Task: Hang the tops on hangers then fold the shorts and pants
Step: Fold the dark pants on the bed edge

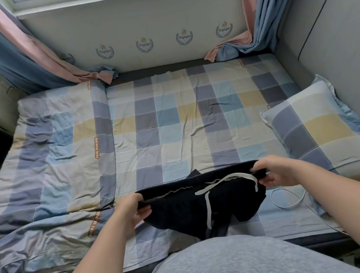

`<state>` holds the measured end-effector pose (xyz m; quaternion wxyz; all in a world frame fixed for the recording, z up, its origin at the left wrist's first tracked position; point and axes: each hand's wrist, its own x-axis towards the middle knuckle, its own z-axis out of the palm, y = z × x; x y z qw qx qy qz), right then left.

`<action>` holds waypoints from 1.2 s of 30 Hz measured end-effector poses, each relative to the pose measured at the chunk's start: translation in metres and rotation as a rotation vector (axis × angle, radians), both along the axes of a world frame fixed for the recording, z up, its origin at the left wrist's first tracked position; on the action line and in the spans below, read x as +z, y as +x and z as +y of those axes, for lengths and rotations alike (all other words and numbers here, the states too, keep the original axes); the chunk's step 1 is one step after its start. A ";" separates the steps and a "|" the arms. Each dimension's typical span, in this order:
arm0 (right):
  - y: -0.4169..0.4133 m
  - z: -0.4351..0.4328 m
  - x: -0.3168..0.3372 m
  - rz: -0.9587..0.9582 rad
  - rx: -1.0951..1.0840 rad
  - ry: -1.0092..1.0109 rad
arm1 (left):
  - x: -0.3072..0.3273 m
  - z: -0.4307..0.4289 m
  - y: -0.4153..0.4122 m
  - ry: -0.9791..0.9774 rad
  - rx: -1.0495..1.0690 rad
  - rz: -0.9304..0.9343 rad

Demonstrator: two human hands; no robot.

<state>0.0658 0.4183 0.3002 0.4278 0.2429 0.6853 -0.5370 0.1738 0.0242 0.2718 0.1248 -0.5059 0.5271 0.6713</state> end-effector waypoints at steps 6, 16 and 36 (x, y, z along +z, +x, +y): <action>-0.009 0.002 0.021 0.207 -0.065 -0.261 | 0.004 -0.011 -0.010 0.086 -0.139 0.304; -0.076 -0.017 0.087 1.039 0.230 0.489 | 0.076 -0.006 -0.080 -1.113 -0.317 0.426; -0.184 -0.050 0.476 1.701 -0.023 0.431 | 0.473 -0.037 -0.215 -1.249 0.048 1.109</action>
